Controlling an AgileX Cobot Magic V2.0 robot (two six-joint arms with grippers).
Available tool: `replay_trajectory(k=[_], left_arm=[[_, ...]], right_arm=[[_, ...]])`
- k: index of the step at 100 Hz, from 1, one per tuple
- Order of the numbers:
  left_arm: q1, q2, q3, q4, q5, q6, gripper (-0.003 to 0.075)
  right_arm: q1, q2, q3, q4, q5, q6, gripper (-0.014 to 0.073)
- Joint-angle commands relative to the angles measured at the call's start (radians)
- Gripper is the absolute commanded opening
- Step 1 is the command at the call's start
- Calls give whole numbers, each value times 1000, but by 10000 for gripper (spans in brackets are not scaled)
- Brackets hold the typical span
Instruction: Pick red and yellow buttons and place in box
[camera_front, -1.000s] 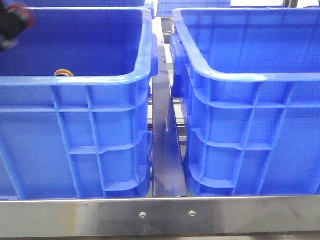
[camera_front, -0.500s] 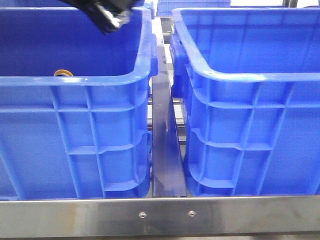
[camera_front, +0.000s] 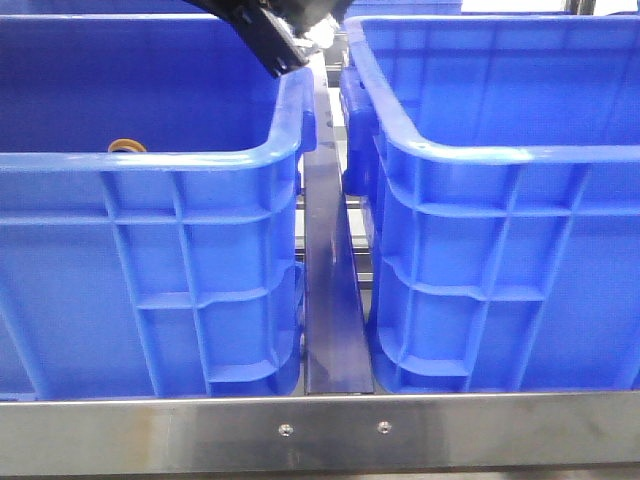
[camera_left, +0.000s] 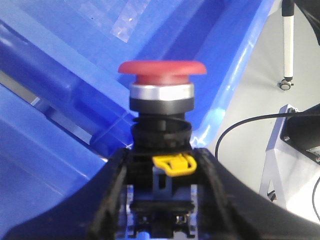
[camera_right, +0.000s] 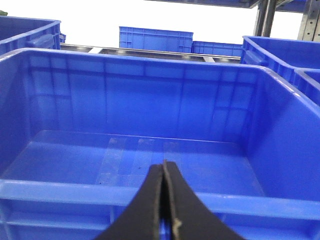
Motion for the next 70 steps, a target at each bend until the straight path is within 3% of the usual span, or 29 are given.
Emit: replay_trajectory(k=[1, 15, 37, 70], left_arm=[[-8, -36, -27, -54, -41, 3, 20], [-8, -36, -27, -54, -41, 3, 20], [-8, -36, -27, -54, -41, 3, 20], [-8, -36, -27, -54, -41, 3, 20]], right_arm=[[0, -19, 4, -10, -92, 3, -71], [4, -19, -48, 45, -31, 4, -70], [4, 61, -268, 56, 368, 3, -71], [4, 372, -516, 56, 530, 3, -70]])
